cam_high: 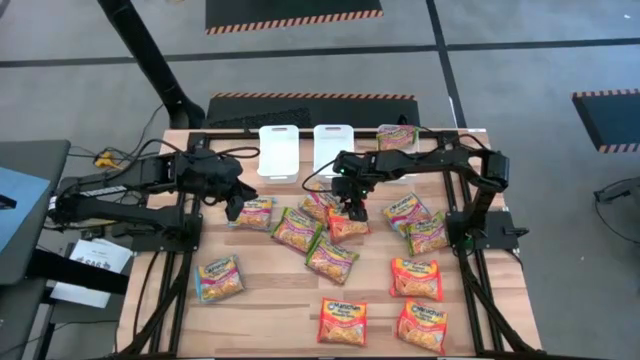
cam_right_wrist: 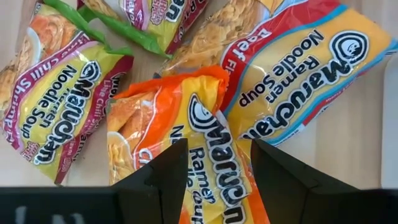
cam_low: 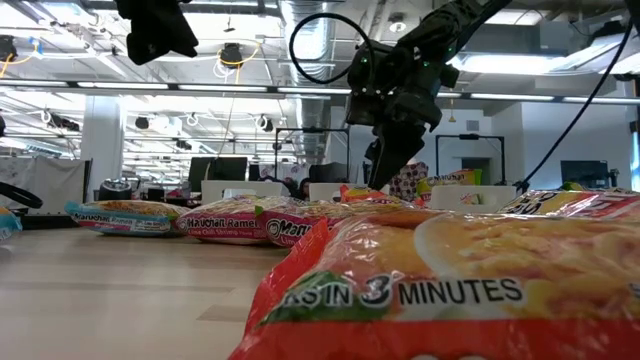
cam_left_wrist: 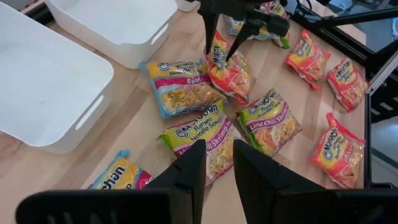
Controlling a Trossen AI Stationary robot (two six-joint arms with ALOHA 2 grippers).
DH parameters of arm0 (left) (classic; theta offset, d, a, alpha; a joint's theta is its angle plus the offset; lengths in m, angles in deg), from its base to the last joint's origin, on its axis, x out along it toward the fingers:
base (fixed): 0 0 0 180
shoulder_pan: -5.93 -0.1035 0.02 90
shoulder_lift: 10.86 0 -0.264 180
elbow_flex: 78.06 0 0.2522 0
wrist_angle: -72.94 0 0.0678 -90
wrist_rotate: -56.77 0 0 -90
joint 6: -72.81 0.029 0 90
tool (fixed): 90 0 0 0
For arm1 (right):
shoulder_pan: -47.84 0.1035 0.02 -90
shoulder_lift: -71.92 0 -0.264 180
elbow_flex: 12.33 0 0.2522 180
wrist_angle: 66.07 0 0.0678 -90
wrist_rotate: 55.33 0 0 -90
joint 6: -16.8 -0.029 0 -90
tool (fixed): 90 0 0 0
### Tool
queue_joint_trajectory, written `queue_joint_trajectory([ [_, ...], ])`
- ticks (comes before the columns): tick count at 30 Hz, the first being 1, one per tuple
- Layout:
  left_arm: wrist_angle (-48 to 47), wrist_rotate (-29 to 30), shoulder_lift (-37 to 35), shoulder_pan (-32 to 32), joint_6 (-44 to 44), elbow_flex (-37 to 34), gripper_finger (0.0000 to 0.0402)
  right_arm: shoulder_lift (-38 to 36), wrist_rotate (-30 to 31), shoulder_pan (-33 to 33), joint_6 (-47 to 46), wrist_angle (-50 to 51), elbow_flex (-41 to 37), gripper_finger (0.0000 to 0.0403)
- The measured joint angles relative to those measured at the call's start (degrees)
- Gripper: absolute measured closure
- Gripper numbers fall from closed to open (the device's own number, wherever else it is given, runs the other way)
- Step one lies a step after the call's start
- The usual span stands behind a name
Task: Sort Maruchan noodles
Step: Put the orange noodle pack into the middle white bin
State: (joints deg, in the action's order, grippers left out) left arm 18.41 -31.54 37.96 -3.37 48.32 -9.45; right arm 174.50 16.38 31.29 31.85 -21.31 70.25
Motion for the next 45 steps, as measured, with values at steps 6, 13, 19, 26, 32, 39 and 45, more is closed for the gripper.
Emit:
queue_joint_trajectory([
  [6, 0.00, 0.00, 0.00, 0.00, 1.36, 0.00, 0.0335, 1.41, -0.15, 0.41, -0.78, -0.77, 0.04, 0.0204],
  [13, -0.12, -0.09, -0.02, 0.00, 1.36, 0.00, 0.0335, 4.55, -1.14, 1.18, -1.68, -0.39, 0.00, 0.0204],
  [19, -0.52, -0.07, -0.02, 0.00, 1.36, 0.00, 0.0335, 4.59, 1.36, 1.99, -4.42, -0.10, 0.00, 0.0230],
  [26, -0.68, -0.04, -0.02, 0.00, 1.79, 0.00, 0.0335, 4.59, 1.77, 2.71, -7.58, 0.24, 0.00, 0.0353],
  [32, -0.70, -0.04, -0.02, 0.00, 1.79, 0.00, 0.0335, 4.59, 1.76, 4.54, -10.45, 0.36, 0.00, 0.0391],
  [39, -0.70, 0.31, -0.02, 0.00, 1.79, 0.00, 0.0335, 4.59, 2.45, 6.58, -12.65, 5.08, 3.31, 0.0398],
  [45, -0.73, 0.36, -0.02, 0.00, 1.84, 0.00, 0.0335, 4.59, 8.45, 7.99, -12.53, 11.74, 9.36, 0.0399],
])
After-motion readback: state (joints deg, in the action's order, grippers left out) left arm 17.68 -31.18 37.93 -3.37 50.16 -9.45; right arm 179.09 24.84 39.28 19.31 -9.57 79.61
